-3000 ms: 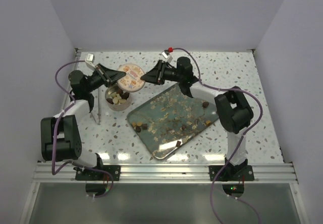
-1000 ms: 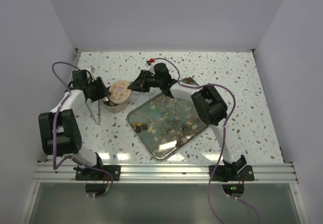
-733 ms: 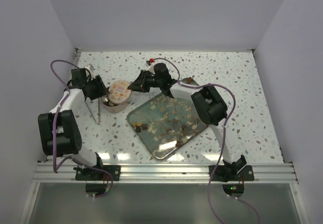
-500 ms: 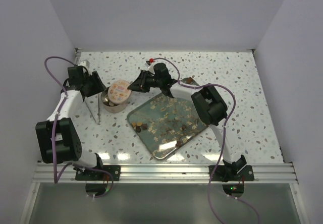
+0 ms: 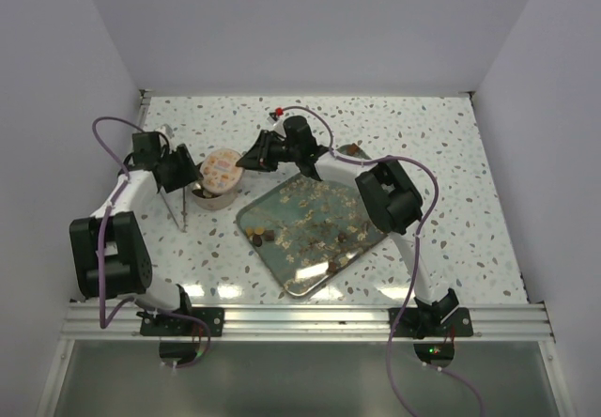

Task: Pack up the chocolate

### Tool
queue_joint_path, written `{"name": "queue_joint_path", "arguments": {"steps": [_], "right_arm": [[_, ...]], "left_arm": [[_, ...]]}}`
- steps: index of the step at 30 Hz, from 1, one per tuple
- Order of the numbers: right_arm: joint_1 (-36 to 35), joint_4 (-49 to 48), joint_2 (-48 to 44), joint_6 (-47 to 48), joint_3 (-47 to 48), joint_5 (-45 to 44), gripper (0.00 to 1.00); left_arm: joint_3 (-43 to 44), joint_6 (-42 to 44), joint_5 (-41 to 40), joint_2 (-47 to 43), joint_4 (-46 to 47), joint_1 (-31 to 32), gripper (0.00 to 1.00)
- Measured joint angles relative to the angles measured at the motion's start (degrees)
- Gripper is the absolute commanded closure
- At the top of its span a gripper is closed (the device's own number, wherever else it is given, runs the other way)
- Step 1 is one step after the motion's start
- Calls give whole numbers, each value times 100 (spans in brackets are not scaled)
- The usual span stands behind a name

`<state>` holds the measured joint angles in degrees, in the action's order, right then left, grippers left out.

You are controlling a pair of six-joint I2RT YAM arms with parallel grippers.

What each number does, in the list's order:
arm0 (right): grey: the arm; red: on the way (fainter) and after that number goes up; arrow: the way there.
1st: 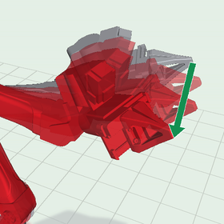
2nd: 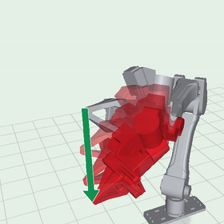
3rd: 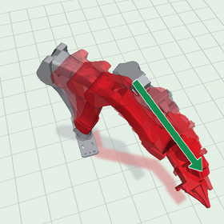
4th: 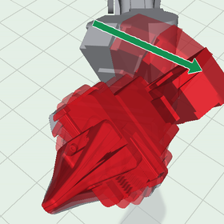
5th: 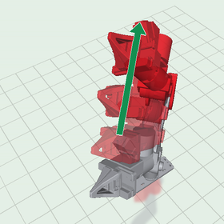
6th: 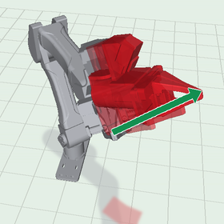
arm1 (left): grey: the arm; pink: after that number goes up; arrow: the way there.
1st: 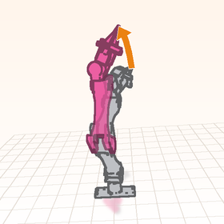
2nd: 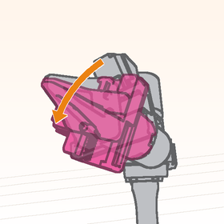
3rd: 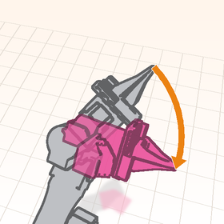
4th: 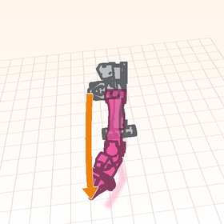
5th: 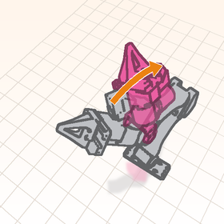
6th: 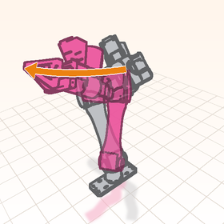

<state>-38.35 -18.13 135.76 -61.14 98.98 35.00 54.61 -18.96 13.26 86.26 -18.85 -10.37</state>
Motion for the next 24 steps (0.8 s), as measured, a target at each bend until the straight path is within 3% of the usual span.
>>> {"name": "queue_joint_path", "arguments": {"steps": [13,24], "right_arm": [[-9,656,7,271,234,-85,96],[-24,1300,7,715,483,-101,96]], "left_arm": [[-247,-153,35,-24,260,-7,39],[-487,-354,544,-9,883,-28,38]]}}
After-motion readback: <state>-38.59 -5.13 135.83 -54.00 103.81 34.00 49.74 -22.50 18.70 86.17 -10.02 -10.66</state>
